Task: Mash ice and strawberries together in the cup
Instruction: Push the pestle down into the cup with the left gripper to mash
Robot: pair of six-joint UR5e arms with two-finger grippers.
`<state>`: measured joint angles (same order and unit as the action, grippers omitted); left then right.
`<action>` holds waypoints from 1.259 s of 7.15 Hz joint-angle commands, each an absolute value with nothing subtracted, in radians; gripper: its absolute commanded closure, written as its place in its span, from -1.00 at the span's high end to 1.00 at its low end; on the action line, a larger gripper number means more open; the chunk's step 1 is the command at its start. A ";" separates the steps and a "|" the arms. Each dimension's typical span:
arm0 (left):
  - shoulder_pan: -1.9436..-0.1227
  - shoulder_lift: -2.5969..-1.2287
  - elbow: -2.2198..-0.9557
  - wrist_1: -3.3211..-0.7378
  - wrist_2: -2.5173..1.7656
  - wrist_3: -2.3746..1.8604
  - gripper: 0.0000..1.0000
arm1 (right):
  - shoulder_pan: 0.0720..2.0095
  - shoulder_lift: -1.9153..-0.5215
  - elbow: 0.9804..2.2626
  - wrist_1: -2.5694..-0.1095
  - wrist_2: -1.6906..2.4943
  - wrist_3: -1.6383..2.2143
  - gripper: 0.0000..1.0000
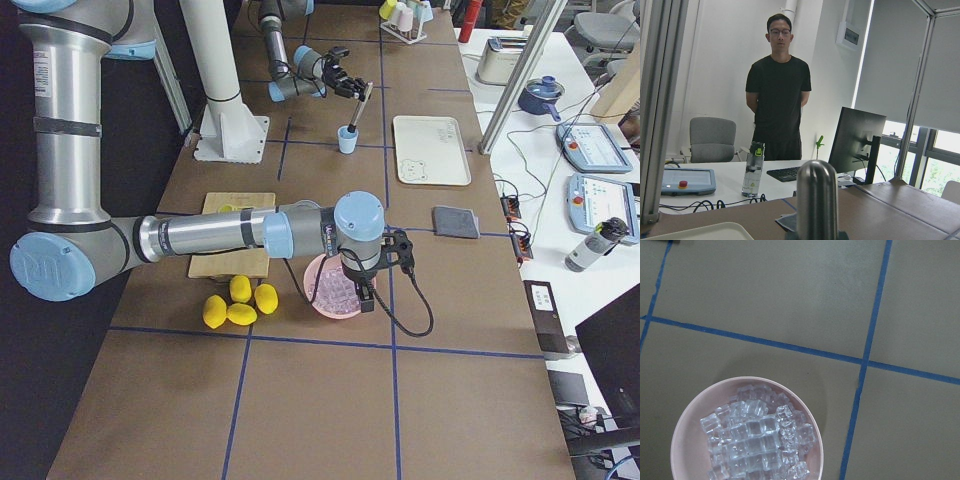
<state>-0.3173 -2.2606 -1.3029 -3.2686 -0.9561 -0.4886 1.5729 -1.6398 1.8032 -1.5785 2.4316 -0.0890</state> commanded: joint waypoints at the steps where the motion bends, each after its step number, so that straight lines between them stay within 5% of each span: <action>1: -0.302 -2.261 -1.284 -3.281 -0.954 -0.491 -1.00 | 1.572 -1.638 1.801 -1.578 2.431 -0.089 0.99; 9: -0.285 -2.253 -1.281 -3.307 -0.948 -0.489 -1.00 | 1.574 -1.637 1.799 -1.578 2.433 -0.089 0.99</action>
